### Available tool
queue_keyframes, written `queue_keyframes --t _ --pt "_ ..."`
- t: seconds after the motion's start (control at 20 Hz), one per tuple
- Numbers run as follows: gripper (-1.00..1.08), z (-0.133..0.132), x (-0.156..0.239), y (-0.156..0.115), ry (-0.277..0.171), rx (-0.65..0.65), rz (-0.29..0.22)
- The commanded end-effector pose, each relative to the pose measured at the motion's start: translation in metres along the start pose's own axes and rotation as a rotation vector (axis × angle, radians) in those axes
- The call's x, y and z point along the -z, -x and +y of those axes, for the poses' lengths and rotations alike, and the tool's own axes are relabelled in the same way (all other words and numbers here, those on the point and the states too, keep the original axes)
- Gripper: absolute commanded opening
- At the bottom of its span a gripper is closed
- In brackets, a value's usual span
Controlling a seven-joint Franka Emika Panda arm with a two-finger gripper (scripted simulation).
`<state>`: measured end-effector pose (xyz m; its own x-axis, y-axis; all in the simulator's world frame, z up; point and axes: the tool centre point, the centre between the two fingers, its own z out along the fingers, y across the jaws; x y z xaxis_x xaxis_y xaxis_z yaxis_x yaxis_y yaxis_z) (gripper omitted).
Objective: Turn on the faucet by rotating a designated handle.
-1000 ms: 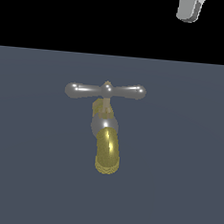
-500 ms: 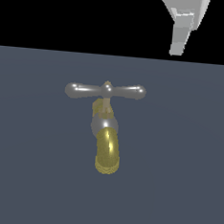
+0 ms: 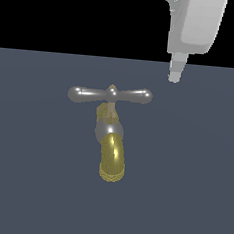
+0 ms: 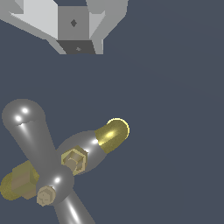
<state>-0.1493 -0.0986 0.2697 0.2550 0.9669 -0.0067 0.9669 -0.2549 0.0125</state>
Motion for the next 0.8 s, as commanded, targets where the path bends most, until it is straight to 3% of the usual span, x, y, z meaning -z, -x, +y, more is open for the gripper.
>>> queue_keyframes --t 0.0,0.75 --pt "-1.0 0.006 -0.01 -0.002 -0.001 0.06 0.0" --pt "-1.0 0.032 -0.058 -0.018 -0.007 0.352 0.005"
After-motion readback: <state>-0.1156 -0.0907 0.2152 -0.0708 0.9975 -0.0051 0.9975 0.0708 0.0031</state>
